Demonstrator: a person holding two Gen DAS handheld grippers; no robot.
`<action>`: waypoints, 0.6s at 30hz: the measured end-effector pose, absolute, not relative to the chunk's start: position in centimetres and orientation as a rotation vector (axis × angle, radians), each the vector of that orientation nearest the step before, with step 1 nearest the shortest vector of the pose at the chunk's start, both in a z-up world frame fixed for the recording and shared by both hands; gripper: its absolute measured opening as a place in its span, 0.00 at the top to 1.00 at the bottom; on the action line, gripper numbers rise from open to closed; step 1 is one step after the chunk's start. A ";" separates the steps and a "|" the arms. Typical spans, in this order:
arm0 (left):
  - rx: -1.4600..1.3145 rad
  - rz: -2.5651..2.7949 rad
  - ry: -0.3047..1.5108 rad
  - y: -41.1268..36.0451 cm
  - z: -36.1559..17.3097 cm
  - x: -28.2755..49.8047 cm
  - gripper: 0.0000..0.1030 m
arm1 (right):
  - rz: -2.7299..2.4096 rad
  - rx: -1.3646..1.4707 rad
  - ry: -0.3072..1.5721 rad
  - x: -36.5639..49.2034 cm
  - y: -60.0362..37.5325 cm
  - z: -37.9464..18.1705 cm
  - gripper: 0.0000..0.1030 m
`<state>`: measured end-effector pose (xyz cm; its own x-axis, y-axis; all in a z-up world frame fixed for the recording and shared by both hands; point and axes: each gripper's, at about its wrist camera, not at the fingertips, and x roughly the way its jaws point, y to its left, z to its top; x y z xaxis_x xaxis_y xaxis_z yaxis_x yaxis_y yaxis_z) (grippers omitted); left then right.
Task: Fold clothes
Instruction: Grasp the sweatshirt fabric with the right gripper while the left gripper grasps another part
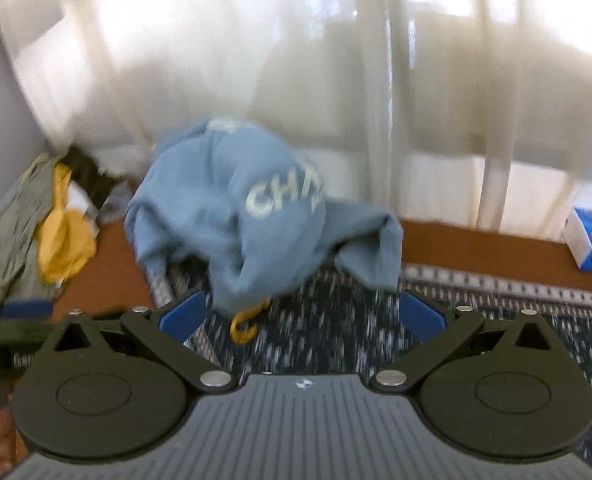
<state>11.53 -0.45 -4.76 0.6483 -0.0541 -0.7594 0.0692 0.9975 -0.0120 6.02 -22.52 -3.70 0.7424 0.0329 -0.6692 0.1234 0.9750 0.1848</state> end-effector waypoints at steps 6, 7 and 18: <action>0.063 -0.170 0.839 -0.3 -6.1 18.1 0.00 | -0.067 0.311 0.709 12.7 -23.6 -4.6 0.00; 0.068 -0.166 0.833 -0.1 -6.2 19.2 0.00 | -0.066 0.304 0.706 13.5 -23.5 -4.8 0.00; -0.047 -0.137 0.978 2.8 -10.7 27.1 0.01 | -0.014 0.237 0.693 20.7 -21.2 -8.3 0.02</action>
